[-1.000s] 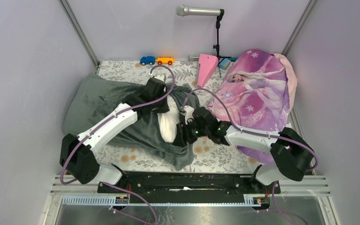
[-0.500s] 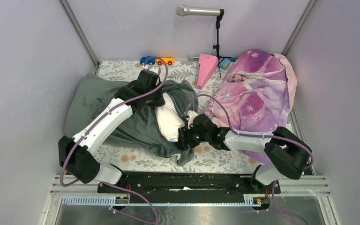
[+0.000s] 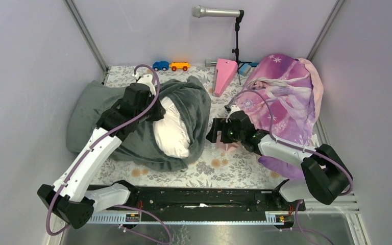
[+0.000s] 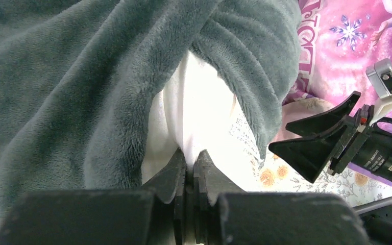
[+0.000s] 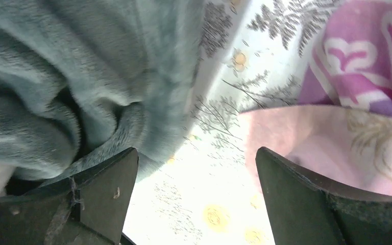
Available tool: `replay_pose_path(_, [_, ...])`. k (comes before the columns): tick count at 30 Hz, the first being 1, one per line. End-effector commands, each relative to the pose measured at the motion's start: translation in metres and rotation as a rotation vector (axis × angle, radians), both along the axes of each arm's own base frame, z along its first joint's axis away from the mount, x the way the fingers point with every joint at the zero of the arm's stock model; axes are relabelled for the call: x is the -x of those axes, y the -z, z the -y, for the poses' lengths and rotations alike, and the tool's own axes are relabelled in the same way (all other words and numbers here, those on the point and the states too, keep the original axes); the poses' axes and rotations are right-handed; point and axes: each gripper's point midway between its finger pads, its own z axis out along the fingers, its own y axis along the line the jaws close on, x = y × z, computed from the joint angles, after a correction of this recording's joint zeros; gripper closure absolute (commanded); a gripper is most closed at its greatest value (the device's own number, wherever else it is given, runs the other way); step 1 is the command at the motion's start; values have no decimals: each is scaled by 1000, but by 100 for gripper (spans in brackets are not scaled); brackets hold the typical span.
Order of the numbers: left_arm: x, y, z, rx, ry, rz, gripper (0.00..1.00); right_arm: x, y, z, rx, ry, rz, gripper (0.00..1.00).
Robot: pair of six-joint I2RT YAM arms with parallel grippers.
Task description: Remove the pillowcase from the pillow
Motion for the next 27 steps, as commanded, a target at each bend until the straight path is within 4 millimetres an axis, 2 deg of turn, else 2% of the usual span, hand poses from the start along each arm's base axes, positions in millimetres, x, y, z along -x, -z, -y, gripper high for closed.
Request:
replay_pose_path(1, [-7, -25, -2, 30, 2, 123, 100, -3, 1, 16, 112, 27, -8, 7])
replay_pose_path(7, [-4, -10, 8, 37, 62, 83, 100, 1, -60, -11, -17, -142, 124, 9])
replay_pose_path(10, [-3, -1, 14, 38, 106, 67, 100, 1, -90, -23, -27, -181, 188, 10])
replay_pose_path(13, [1, 7, 22, 41, 160, 49, 100, -1, -113, -36, 1, -195, 246, 10])
replay_pose_path(16, [3, 10, 27, 48, 193, 33, 100, -13, -127, -51, 15, -177, 291, 16])
replay_pose_path(20, [9, 11, 35, 76, 244, 13, 100, -30, -126, -76, 59, -182, 290, 18])
replay_pose_path(22, [14, 10, 40, 95, 275, 5, 100, -40, -115, -87, 99, -183, 267, 18])
replay_pose_path(24, [19, 9, 43, 108, 300, 2, 100, -53, -106, -88, 148, -140, 256, 19])
replay_pose_path(27, [25, 3, 40, 111, 306, 20, 100, -74, -91, -76, 251, -56, 252, 19])
